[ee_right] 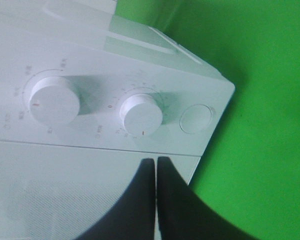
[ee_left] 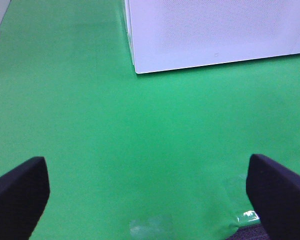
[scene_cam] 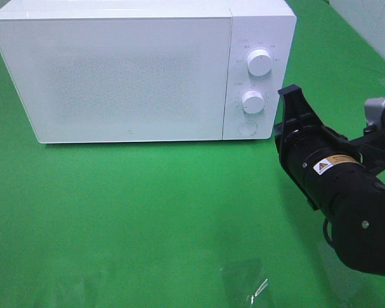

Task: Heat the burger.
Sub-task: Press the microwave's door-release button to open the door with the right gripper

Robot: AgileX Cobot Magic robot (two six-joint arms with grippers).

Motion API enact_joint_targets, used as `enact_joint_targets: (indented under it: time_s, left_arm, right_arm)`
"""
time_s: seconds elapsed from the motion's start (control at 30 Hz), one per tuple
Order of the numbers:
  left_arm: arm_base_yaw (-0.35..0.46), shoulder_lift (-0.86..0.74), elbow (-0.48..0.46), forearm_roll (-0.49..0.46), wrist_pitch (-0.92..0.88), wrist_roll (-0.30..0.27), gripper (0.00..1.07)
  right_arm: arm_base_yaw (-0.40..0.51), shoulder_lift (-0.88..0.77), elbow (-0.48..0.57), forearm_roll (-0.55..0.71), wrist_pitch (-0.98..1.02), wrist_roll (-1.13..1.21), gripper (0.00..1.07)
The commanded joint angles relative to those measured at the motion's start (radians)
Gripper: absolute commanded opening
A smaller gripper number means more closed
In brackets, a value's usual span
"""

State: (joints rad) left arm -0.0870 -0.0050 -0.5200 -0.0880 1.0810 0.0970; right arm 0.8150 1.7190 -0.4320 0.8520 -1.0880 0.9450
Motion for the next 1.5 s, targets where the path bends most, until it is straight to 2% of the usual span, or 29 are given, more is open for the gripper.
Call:
enact_joint_targets:
  time_s: [0.03, 0.43, 0.63, 0.87, 1.0, 1.5]
  left_arm:
    - [0.001, -0.007, 0.003, 0.002, -0.011, -0.004, 1.00]
    - [0.001, -0.007, 0.003, 0.002, -0.011, -0.004, 1.00]
    - [0.001, -0.007, 0.003, 0.002, -0.011, -0.004, 1.00]
    - [0.001, -0.007, 0.003, 0.002, -0.011, -0.004, 1.00]
    - [0.001, -0.007, 0.003, 0.002, -0.011, -0.004, 1.00]
    - [0.001, -0.007, 0.003, 0.003, -0.011, -0.004, 1.00]
  right_arm:
    - [-0.001, -0.001, -0.009, -0.013, 0.097, 0.200, 0.00]
    - [-0.024, 0.037, -0.035, -0.025, 0.183, 0.268, 0.00]
    - [-0.114, 0.098, -0.120, -0.134, 0.227, 0.281, 0.00]
    - [-0.159, 0.138, -0.166, -0.175, 0.256, 0.284, 0.00]
    - [-0.210, 0.196, -0.233, -0.255, 0.297, 0.311, 0.00]
    - [-0.281, 0.317, -0.366, -0.301, 0.322, 0.313, 0.00]
